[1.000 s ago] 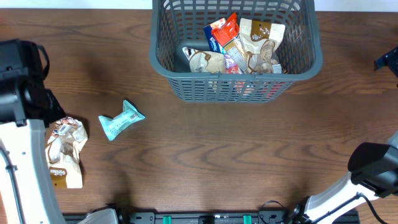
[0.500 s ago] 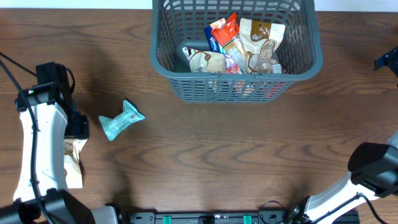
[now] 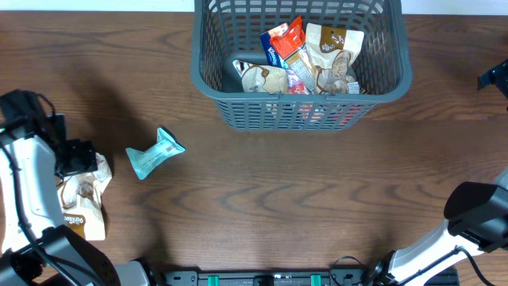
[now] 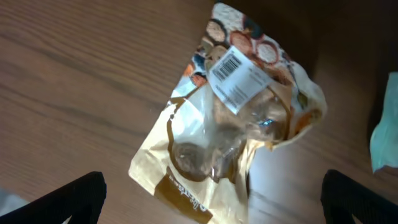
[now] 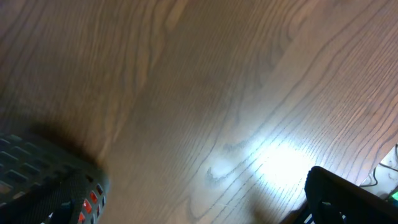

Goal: Pack container
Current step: 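Lower left gripper onto the remaining tan wrapper and grasp it, then lift the tan wrapper with left gripper and carry it into the basket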

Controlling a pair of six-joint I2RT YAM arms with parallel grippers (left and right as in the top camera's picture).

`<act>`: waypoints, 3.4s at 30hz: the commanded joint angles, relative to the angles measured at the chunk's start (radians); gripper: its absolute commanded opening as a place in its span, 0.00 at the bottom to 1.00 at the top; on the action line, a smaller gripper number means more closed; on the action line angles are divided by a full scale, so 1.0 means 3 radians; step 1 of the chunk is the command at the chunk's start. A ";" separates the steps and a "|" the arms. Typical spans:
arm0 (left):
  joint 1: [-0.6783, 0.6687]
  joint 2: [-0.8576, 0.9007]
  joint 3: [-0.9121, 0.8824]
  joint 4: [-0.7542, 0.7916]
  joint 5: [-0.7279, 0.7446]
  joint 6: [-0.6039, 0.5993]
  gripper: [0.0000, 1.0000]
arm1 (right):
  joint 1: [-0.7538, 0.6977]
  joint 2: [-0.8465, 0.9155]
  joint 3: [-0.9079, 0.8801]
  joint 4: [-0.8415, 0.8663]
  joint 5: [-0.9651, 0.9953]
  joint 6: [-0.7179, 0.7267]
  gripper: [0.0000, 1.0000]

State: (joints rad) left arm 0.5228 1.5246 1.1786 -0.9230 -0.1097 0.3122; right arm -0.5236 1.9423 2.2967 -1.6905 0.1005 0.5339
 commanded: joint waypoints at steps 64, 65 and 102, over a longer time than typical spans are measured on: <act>0.0542 0.1395 -0.0033 0.0406 0.0877 0.0975 0.99 | -0.0020 -0.0015 -0.0009 -0.0003 -0.0001 0.0001 0.99; 0.0542 0.1423 -0.0033 0.0407 0.0895 0.0975 0.98 | -0.0020 -0.0015 -0.0009 -0.0003 -0.0001 0.0001 0.99; 0.0534 0.1331 0.0221 0.1027 0.1006 0.0237 0.06 | -0.0020 -0.0015 -0.0009 -0.0003 -0.0001 0.0001 0.99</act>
State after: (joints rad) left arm 0.6846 1.9167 1.2011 -0.6296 0.1509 0.4770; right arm -0.5236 1.9423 2.2967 -1.6901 0.1005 0.5339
